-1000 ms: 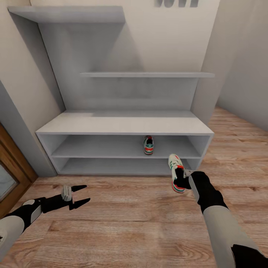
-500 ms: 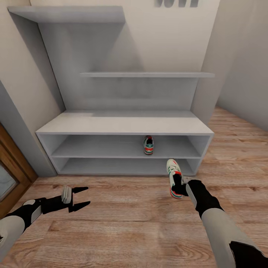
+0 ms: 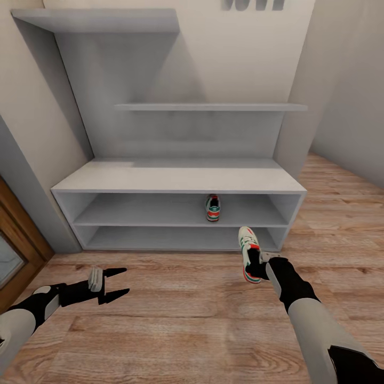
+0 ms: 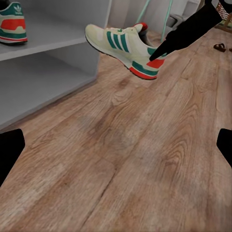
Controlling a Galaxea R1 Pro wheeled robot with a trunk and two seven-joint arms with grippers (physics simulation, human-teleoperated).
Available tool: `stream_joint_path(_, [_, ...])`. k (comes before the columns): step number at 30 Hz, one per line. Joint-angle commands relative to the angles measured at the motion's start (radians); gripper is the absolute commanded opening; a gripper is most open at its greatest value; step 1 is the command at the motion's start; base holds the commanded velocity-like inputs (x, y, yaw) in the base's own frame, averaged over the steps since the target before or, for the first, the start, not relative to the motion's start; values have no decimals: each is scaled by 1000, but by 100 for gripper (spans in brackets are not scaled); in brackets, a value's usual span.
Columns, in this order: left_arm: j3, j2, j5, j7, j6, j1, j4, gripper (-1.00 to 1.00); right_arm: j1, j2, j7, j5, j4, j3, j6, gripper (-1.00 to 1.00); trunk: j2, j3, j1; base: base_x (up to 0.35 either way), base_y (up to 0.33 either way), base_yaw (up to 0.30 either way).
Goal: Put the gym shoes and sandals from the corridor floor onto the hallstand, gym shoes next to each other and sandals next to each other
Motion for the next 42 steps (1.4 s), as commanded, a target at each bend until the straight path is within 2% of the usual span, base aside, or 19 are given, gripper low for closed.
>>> stream_joint_path(1, [-8, 0, 9, -1, -7, -1, 0, 100, 0, 1, 2, 8, -1, -2, 5, -100, 0, -1, 0, 0, 0, 0])
stream_joint_path(4, [-8, -4, 9, -1, -7, -1, 0, 100, 0, 1, 2, 8, -2, -1, 5, -100, 0, -1, 0, 0, 0, 0])
stream_joint_path(11, [-10, -41, 3, 0, -10, 5, -2, 100, 11, -1, 2, 7, -12, -2, -30, -100, 0, -1, 0, 0, 0, 0])
stream_joint_path(33, [-11, -42, 3, 0, -10, 7, -2, 100, 13, -1, -1, 9, -36, -3, -35, -100, 0, -1, 0, 1, 0, 45])
stream_joint_path(42, [-12, -48, 3, 0, -10, 7, -3, 100, 13, -1, -1, 10, -36, -4, -35, -100, 0, -3, 0, 146, -116, 63])
